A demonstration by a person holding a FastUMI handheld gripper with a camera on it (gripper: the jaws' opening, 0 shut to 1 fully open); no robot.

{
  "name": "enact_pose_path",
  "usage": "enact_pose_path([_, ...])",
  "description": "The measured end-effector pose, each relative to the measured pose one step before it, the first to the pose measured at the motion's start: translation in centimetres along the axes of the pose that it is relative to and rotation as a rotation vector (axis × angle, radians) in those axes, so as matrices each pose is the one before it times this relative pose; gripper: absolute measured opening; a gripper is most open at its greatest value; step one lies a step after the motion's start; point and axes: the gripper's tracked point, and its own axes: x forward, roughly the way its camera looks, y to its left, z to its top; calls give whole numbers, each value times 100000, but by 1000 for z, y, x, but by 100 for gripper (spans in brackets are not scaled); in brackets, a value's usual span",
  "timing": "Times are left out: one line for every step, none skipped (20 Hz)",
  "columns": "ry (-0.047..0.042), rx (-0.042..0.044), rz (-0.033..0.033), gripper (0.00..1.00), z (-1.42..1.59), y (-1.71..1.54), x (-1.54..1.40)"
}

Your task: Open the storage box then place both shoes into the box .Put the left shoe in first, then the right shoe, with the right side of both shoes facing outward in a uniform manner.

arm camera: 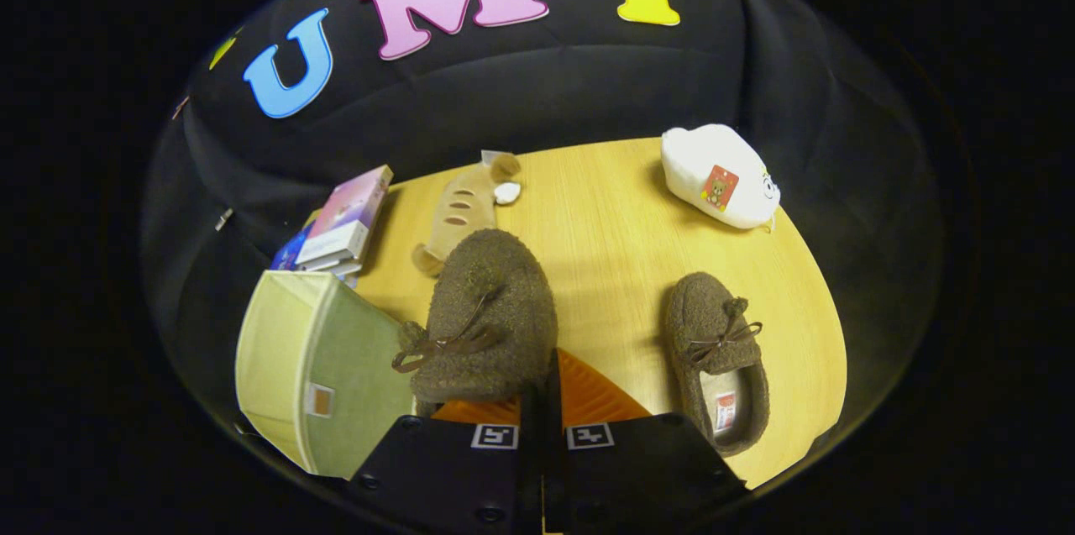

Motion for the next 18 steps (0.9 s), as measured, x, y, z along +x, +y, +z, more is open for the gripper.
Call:
enact_pose_path([-1145, 1265, 1599, 6, 929, 1264, -1010])
enact_pose_path([-1282, 1294, 1520, 6, 899, 1313, -1077])
enact_pose_path([-1426, 577, 1709, 6, 772, 1515, -945])
enact_pose_path([-1270, 320, 1538, 6, 597, 1524, -860])
enact_pose_path([-441, 656, 1321, 6, 249, 1529, -662])
enact_pose_path([419, 1025, 1922, 6, -89, 1845, -400])
enact_pose_path([894, 1366, 2599, 6, -253, 1979, -132])
enact_pose_path([1169, 904, 2029, 6, -394, 1770, 153])
enact_pose_path([1054, 243, 1211, 6, -658, 1581, 352])
enact_pose_path([1024, -64, 819, 6, -689, 1362, 452])
enact_pose_path([1461, 3, 368, 6, -735, 1324, 592])
enact_pose_path([1646, 329, 623, 6, -903, 1284, 516])
enact_pose_path([1555, 704, 959, 6, -835, 1338, 632])
enact_pose_path([1492, 496, 833, 6, -679, 1225, 608])
enact_pose_path([939, 567, 77, 6, -674, 938, 714])
enact_pose_path([589, 783, -912, 6, -629, 598, 640])
enact_pose_path([23, 1109, -1744, 6, -550, 392, 858])
enact_pose_path([921, 858, -1713, 6, -720, 323, 933])
